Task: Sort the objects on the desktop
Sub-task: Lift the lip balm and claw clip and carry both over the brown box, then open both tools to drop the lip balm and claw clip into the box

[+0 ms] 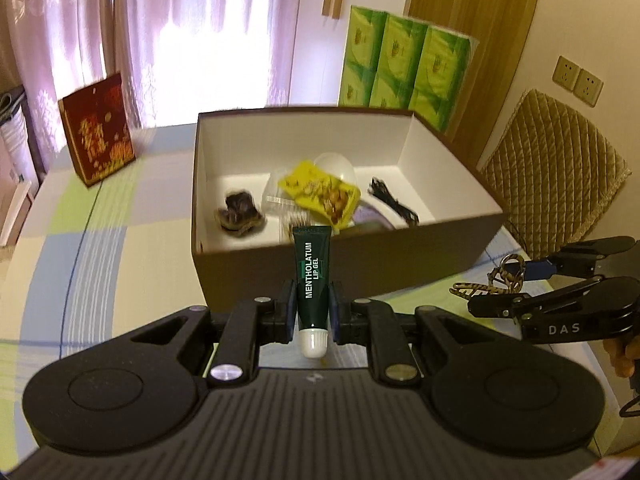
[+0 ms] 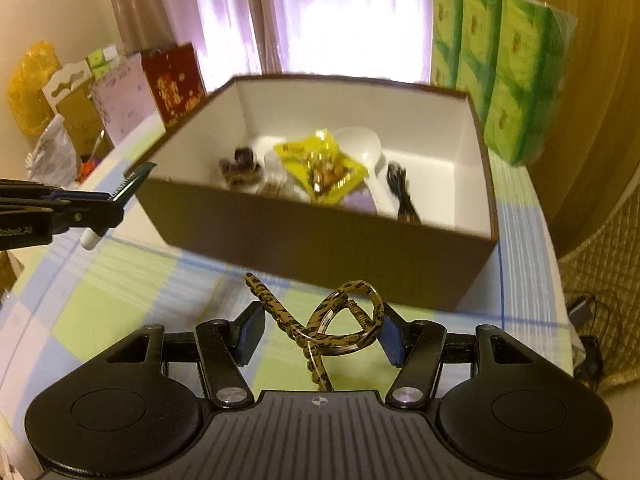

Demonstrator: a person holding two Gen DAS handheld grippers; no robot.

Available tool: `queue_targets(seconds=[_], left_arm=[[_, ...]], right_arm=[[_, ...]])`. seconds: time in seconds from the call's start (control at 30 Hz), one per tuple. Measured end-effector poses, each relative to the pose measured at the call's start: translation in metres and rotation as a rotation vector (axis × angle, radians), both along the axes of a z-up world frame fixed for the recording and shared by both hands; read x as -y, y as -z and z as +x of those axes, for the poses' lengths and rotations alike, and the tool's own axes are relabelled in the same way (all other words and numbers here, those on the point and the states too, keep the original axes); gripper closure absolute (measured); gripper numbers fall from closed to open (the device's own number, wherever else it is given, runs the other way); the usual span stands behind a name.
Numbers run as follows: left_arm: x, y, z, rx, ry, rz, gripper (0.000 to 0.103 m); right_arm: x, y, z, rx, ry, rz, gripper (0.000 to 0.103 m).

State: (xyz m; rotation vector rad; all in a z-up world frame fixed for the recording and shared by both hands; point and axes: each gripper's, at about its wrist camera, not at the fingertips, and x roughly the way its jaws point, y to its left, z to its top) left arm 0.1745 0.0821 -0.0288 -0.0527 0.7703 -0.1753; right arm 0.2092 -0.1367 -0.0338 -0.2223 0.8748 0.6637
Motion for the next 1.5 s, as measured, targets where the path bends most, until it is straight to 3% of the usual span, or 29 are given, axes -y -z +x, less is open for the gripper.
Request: queue_targets(seconds=[0.47,0.73,1.13,1.5], left_arm=[[-0.001,-0.028,0.051,0.082,0.028,0.03,0.09],[0.001,-0.033,0.08,0.099,0.048,0.056,0.09],[0.001,-0.015,0.123,0.041,0.061,0.092,0.09],[0.001,0.018,0.147,-0.06,0.071,0.123,0.09]], right_arm=[[-0.018,-0.043,0.046,0.078,-0.01,0.084,0.046],[-0.029,-0.052,0.082,0.108,-0.027,0.079,0.046],[-0.043,-0.026,0.136,0.076,-0.051,0.015,0.046],[-0.049,0.005,0.154,0.026,-0.087,-0.049,0.046]])
